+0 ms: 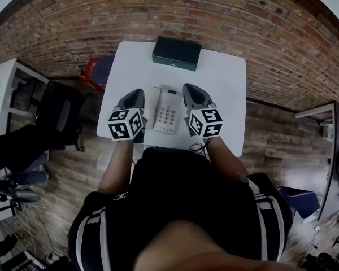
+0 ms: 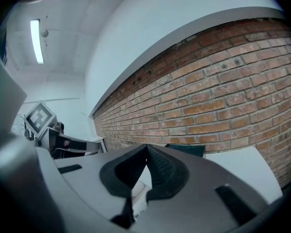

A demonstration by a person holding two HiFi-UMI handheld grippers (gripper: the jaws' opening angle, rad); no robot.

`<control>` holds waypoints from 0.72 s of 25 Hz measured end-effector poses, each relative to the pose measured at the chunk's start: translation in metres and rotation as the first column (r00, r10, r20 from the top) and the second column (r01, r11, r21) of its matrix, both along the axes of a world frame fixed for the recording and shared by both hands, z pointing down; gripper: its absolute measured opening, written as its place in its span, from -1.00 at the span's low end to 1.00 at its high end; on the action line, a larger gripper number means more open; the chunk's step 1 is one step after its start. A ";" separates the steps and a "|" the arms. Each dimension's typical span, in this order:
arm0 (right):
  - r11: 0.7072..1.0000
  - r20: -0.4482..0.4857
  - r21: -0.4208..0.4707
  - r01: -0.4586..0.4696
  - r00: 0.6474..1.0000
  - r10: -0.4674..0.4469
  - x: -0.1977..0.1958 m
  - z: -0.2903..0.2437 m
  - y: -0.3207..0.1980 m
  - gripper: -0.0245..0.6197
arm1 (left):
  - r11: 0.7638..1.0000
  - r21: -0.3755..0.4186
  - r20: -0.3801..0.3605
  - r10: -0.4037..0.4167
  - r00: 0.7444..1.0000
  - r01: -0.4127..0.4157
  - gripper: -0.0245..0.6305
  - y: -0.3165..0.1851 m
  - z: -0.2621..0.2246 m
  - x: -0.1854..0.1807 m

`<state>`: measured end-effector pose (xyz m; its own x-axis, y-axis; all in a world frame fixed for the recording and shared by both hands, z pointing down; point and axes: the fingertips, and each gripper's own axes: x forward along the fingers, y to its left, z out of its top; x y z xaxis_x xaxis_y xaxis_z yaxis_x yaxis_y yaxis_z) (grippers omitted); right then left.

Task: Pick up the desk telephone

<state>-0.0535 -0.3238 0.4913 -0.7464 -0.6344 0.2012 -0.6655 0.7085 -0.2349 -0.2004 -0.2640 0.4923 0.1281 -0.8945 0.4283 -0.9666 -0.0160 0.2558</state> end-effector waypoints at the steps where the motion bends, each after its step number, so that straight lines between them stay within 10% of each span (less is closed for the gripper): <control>1: 1.000 -0.013 -0.008 -0.008 1.000 0.008 0.000 0.005 -0.001 -0.93 | 1.000 -0.012 -0.011 0.012 1.000 -0.013 -0.92 -0.003 0.004 -0.002; 10: 0.988 -0.094 -0.140 -0.062 0.994 0.049 -0.007 0.053 -0.002 -0.92 | 0.974 -0.135 0.035 0.189 0.981 -0.183 -0.92 -0.025 0.043 -0.015; 18: 0.920 -0.057 -0.368 -0.137 0.991 0.124 0.002 0.108 0.007 -0.87 | 0.921 -0.236 -0.146 0.283 0.948 -0.311 -0.64 -0.024 0.091 -0.015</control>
